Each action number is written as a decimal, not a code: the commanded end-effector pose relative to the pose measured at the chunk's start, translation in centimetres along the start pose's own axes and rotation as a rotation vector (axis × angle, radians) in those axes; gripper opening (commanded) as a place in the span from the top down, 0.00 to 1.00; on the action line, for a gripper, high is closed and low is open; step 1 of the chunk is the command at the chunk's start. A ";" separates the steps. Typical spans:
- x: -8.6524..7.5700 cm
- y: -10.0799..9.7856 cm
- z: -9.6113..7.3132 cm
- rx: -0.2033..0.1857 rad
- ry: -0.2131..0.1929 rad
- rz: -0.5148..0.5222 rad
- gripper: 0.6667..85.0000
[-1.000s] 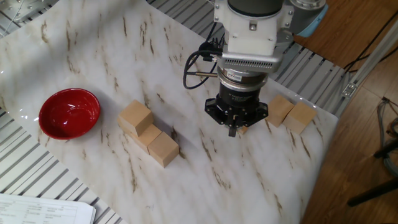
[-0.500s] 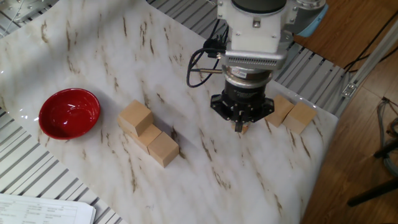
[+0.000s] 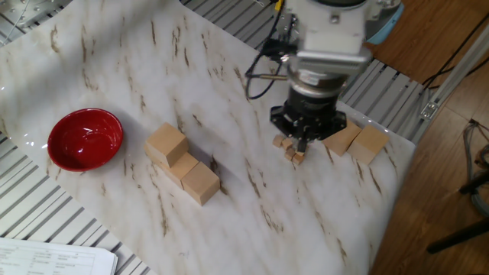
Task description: Stack the blocks into a pyramid shape
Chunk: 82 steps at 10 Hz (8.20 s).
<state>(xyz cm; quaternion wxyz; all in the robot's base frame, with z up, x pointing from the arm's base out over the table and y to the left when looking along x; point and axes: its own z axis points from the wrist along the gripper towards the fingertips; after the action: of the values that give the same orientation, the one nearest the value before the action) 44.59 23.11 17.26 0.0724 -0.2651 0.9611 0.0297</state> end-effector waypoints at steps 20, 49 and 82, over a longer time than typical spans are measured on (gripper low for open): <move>7.3 5.2 2.7 0.089 -0.073 -0.096 0.99; 13.0 10.5 4.1 0.208 -0.027 -1.013 0.99; 13.1 10.8 8.9 -0.011 0.002 -0.869 0.07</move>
<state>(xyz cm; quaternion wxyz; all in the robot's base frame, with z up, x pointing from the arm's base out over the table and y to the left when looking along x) 28.94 25.85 6.42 0.0673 -0.6464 0.7599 -0.0110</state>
